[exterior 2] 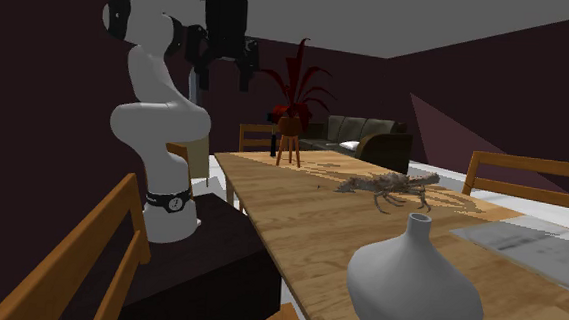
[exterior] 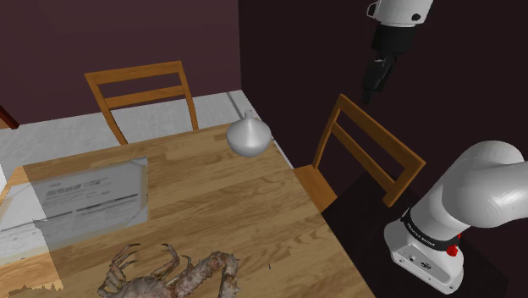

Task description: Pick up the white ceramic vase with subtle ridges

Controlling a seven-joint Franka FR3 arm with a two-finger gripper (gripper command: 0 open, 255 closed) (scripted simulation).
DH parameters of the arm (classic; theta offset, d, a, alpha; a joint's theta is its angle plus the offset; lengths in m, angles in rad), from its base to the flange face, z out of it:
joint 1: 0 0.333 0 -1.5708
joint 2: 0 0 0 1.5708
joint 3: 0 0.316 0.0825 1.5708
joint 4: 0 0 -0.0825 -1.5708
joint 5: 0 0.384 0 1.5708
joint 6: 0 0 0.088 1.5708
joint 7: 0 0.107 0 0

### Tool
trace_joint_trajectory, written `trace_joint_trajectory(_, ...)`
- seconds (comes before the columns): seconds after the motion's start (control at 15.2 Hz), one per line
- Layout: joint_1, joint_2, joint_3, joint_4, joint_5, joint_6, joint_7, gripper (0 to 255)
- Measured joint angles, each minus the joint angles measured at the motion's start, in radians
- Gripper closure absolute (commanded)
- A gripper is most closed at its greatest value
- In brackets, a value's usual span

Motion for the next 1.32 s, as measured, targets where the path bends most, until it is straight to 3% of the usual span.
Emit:
trace_joint_trajectory(0.26, 0.002, 0.063, 0.020, 0.018, 0.011, 0.046, 0.020, 0)
trace_joint_trajectory(0.53, 0.000, 0.206, 0.052, 0.064, 0.021, 0.143, 0.053, 0)
trace_joint_trajectory(0.86, -0.002, 0.405, 0.092, 0.160, 0.019, 0.248, 0.102, 0)
trace_joint_trajectory(1.32, 0.001, 0.673, 0.136, 0.348, -0.012, 0.328, 0.180, 0)
